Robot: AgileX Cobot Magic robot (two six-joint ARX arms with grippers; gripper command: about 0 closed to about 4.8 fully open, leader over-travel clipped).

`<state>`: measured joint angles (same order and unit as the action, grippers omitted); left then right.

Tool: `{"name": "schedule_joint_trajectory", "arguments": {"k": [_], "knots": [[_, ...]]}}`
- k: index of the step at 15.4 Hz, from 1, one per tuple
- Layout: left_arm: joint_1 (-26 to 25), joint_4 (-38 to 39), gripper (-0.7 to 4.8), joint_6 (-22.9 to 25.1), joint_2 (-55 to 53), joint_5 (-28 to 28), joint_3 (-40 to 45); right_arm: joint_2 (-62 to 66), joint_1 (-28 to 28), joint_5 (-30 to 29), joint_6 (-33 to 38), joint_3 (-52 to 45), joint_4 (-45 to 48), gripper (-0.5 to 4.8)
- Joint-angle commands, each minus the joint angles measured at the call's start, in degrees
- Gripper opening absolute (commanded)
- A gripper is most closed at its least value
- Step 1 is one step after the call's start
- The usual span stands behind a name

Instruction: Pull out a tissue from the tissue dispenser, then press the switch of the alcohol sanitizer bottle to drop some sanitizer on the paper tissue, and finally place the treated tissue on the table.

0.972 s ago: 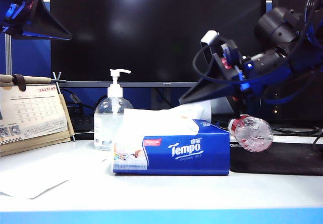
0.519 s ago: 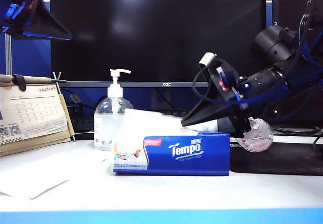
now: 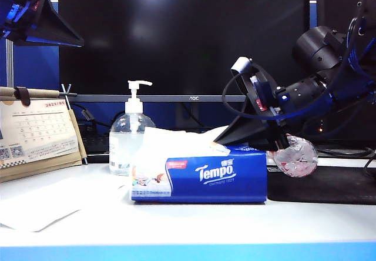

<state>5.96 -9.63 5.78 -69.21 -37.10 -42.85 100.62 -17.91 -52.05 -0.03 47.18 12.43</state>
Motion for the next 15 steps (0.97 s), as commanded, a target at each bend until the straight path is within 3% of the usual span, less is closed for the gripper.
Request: {"name": "schedule_joint_trajectory", "arguments": {"k": [1, 3, 10, 13, 15], "knots": [[0.00, -0.70, 0.27, 0.22, 0.22, -0.20, -0.22, -0.15, -0.11, 0.17, 0.76, 0.11, 2.01, 0.11], [0.00, -0.70, 0.27, 0.22, 0.22, -0.20, -0.22, -0.17, -0.11, 4.61, 1.36, 0.11, 2.23, -0.02], [0.02, -1.33, 0.25, 0.15, 0.17, -0.26, -0.22, -8.76, -0.09, 4.35, 10.54, 1.22, 11.30, -0.01], [0.09, -8.31, 0.21, -0.44, -0.04, -5.16, -0.22, -14.38, -0.11, 3.04, 12.55, 8.57, 8.02, -0.01], [0.20, -12.79, 0.21, -1.20, -1.20, -5.35, -0.22, -13.84, -0.11, 3.10, 13.33, 14.40, 6.25, -0.01]]}}
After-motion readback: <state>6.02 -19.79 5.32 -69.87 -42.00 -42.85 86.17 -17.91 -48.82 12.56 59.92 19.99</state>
